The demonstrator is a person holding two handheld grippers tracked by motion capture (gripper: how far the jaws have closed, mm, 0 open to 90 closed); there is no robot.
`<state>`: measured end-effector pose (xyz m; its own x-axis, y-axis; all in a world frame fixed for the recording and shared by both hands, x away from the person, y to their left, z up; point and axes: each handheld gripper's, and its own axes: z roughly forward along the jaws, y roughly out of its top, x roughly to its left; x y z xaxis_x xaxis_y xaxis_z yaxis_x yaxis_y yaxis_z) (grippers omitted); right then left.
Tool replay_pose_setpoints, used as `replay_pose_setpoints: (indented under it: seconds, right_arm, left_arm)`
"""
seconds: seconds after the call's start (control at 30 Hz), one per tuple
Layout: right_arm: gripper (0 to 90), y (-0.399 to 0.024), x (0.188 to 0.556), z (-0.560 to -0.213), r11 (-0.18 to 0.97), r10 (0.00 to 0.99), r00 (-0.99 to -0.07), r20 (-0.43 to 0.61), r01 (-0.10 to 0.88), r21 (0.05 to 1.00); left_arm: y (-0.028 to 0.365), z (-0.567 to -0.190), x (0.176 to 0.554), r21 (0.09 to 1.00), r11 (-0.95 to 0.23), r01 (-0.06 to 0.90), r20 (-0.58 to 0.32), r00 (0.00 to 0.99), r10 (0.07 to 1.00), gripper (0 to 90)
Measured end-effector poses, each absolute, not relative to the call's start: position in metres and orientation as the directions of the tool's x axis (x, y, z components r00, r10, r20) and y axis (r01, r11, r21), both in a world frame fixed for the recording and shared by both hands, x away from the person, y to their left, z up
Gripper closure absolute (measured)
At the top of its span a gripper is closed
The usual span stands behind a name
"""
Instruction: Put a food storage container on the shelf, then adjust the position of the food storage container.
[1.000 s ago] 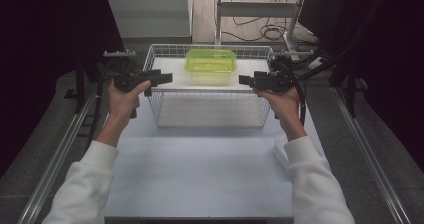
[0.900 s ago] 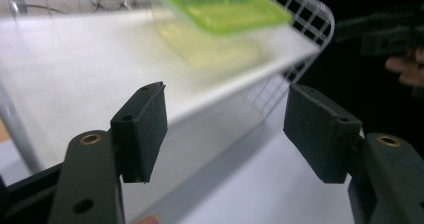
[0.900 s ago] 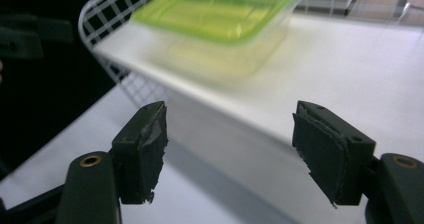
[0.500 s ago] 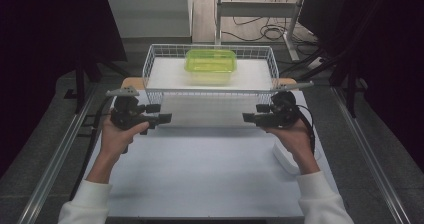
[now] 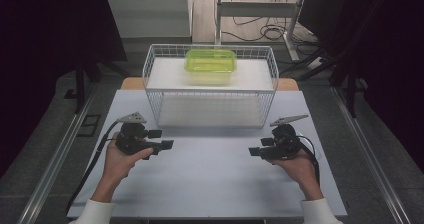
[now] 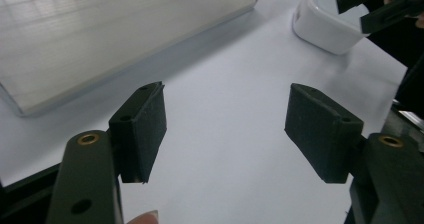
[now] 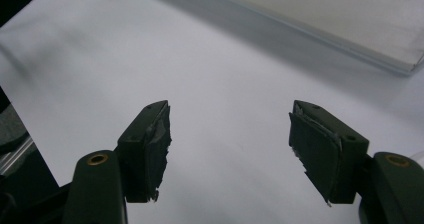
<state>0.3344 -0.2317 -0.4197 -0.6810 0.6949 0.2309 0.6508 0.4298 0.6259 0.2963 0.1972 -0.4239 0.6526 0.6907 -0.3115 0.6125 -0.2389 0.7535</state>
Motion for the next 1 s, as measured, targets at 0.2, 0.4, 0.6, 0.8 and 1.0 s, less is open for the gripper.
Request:
replay_pose_setpoints:
  seconds: [0.2,0.4,0.6,0.8,1.0]
  right_arm:
    - [33.0,-0.232,0.335,-0.431,0.438,0.697,-0.676,0.241,0.667,0.603]
    - [33.0,-0.239,0.335,-0.435,0.431,0.705,-0.666,0.245,0.676,0.597]
    - [33.0,-0.244,0.336,-0.439,0.428,0.716,-0.655,0.240,0.685,0.590]
    - [34.6,-0.250,0.336,-0.444,0.428,0.734,-0.639,0.230,0.698,0.574]
    - [39.1,-0.263,0.338,-0.443,0.410,0.761,-0.611,0.218,0.714,0.567]
  left_arm:
    - [0.193,-0.434,0.299,0.736,-0.256,0.627,-0.309,0.648,0.696,32.0]
    - [0.196,-0.436,0.301,0.726,-0.260,0.637,-0.303,0.635,0.711,31.1]
    - [0.196,-0.440,0.303,0.715,-0.266,0.647,-0.294,0.623,0.725,30.8]
    - [0.194,-0.444,0.306,0.708,-0.269,0.653,-0.303,0.625,0.719,30.5]
    - [0.193,-0.446,0.308,0.703,-0.285,0.652,-0.289,0.627,0.724,29.7]
